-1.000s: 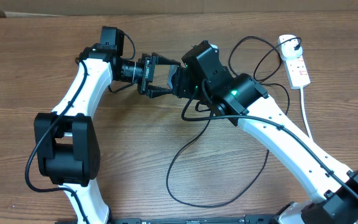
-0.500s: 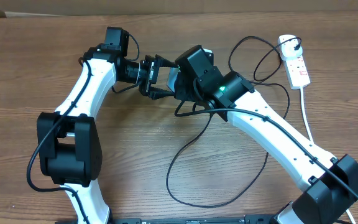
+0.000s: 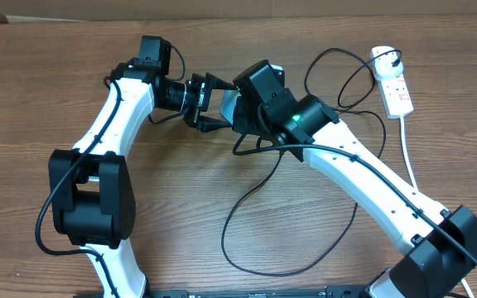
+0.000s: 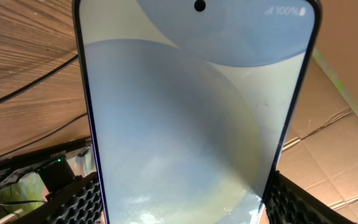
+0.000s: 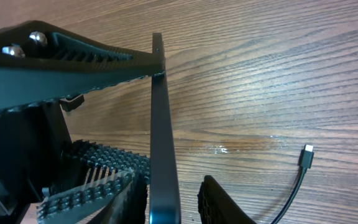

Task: Plug charger to phone and switch on socket
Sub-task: 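Close the right gripper on the phone's edge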

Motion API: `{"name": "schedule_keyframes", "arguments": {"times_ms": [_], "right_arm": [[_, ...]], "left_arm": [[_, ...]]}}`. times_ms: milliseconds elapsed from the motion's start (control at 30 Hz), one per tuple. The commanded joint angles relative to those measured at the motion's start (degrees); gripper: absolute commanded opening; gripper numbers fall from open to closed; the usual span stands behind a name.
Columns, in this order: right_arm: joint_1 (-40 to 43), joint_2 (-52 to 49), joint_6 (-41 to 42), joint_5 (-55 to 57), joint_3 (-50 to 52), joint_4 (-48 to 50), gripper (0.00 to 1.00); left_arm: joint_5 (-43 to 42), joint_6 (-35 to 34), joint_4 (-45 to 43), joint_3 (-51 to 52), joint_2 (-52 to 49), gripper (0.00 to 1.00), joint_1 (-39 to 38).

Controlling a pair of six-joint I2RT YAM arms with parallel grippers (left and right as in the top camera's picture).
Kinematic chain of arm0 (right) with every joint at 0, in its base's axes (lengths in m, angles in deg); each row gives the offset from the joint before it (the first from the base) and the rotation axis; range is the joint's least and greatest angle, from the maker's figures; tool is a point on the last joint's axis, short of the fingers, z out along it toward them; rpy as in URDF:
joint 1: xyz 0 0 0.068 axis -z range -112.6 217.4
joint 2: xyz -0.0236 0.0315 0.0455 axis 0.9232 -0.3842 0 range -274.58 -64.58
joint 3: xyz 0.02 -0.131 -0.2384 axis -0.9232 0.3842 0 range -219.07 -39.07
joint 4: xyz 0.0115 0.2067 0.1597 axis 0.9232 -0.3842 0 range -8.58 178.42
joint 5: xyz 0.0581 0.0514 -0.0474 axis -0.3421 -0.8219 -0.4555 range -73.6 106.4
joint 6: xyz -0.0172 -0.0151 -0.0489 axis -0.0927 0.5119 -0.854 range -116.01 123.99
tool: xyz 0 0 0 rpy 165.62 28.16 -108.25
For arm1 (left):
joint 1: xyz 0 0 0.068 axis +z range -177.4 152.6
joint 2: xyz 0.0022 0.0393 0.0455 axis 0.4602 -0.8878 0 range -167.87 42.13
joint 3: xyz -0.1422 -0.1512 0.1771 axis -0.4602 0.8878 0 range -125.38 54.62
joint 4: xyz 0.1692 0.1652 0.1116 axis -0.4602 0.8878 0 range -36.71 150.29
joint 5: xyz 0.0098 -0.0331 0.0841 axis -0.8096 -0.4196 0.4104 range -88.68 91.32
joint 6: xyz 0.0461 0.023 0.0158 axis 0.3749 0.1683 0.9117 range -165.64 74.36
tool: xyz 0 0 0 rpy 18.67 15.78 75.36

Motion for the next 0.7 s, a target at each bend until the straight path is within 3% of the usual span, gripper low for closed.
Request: {"name": "schedule_keyframes", "arguments": {"times_ms": [0, 667], "right_arm": [[-0.26, 0.26, 0.02, -0.35, -1.57, 0.2, 0.26], [-0.26, 0.15, 0.02, -1.07, -1.57, -0.04, 0.16]], "left_arm": [[-0.57, -0.04, -0.07, -0.15, 1.97, 0.71, -0.55], [-0.61, -0.09, -0.07, -0.15, 1.97, 0.71, -1.25]]}}
